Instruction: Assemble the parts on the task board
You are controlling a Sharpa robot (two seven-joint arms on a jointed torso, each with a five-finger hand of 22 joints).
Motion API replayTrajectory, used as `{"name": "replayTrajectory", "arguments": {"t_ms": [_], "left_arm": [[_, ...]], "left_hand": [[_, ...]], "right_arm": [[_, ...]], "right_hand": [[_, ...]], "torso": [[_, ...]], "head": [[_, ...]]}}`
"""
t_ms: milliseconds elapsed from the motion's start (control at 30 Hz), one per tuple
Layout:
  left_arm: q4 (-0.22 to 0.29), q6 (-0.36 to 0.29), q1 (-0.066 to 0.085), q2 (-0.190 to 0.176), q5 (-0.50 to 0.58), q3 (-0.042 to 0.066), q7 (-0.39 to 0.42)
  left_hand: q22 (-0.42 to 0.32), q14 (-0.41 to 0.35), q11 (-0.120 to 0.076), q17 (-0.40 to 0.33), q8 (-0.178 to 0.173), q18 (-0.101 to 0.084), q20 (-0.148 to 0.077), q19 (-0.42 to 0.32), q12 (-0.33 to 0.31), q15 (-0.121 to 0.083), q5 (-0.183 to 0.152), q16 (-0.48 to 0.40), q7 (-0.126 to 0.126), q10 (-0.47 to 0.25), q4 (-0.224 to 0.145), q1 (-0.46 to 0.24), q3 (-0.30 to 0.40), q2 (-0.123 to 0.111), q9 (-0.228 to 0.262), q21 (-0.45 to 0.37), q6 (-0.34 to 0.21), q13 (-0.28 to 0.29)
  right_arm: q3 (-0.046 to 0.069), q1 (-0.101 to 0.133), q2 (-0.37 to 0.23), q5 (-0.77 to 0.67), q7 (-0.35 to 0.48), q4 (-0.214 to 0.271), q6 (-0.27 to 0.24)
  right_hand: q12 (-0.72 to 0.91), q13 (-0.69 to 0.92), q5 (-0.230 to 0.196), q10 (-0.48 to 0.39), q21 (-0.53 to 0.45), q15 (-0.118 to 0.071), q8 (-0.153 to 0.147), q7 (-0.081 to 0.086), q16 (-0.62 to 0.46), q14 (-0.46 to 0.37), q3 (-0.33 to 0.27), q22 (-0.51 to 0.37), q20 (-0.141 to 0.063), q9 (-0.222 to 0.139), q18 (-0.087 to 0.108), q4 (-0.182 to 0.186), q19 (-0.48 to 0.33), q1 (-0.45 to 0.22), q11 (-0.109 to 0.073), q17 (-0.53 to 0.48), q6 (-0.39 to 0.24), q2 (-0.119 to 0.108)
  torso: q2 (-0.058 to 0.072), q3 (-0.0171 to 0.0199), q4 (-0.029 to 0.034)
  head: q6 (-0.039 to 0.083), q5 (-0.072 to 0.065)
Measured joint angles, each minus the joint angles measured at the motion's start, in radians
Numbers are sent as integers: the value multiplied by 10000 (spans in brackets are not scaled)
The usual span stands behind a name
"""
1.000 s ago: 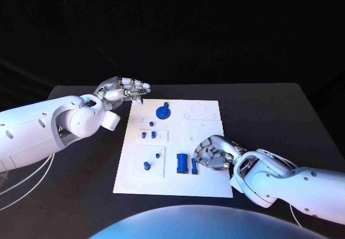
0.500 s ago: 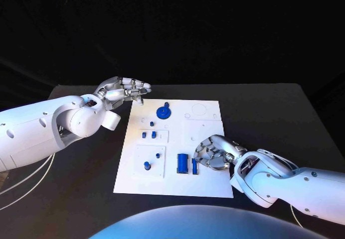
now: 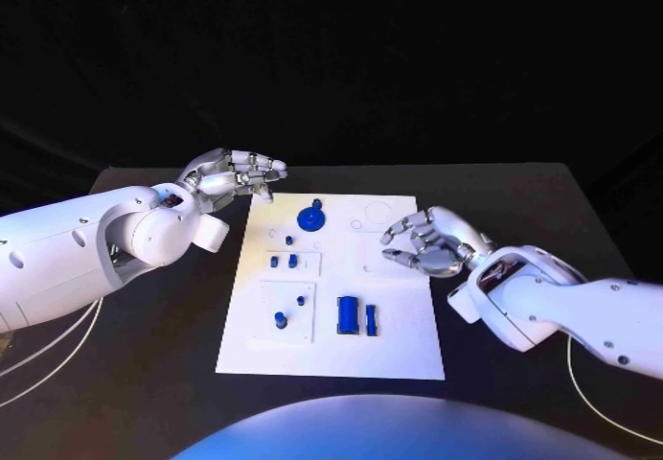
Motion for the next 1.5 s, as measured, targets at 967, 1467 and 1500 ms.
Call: {"name": "replayTrajectory", "arguments": {"t_ms": [967,1467,1500], "left_arm": [[-1049,-1507,-451,1075,1148,-60,1876],[607,-4732,-1107,1356,1310,147,2172],[672,-4948,-1134,1366,1326,153,2200]], "left_hand": [[-6028,-8453,-1206,-2836,-2383,-1186,-1161,-6283,-3647,-454,-1829,-9341,-1687,-6462,357,-5439,-4783,1228,-1440,-9118,-6704,-544],[-6469,-9942,-1624,-3039,-2965,-1487,-1735,-7556,-4033,-812,-2252,-10092,-2142,-8167,191,-12876,-5765,1591,-1782,-9712,-8217,-660],[-6476,-9956,-1611,-3042,-2978,-1487,-1735,-7556,-4033,-799,-2252,-10092,-2144,-8182,164,-13014,-5792,1598,-1787,-9712,-8219,-662]], "right_arm": [[581,359,2061,6118,3756,-4059,381],[1806,-700,2019,8641,4146,-2317,-746],[1818,-716,2017,8750,4167,-2291,-796]], "right_hand": [[-12980,-12039,-1184,-11666,-10894,642,-2041,-684,-14065,-11207,-3720,-11109,-234,-4170,-195,-572,-11987,-5246,64,-11990,-8068,1500],[-13422,-12991,-1402,-14369,-11052,484,-2388,-1088,-15063,-14341,-4785,-12908,-557,-5077,-553,-744,-14056,-12100,-181,-12986,-9769,1930],[-13462,-13008,-1436,-14404,-11056,521,-2389,-1068,-15064,-14393,-4785,-12944,-589,-5096,-552,-744,-14100,-12222,-185,-13000,-9792,1925]], "torso": [[-642,-104,-5],[-1163,66,252],[-1170,70,258]], "head": [[1921,-83],[2715,-29],[2719,-29]]}}
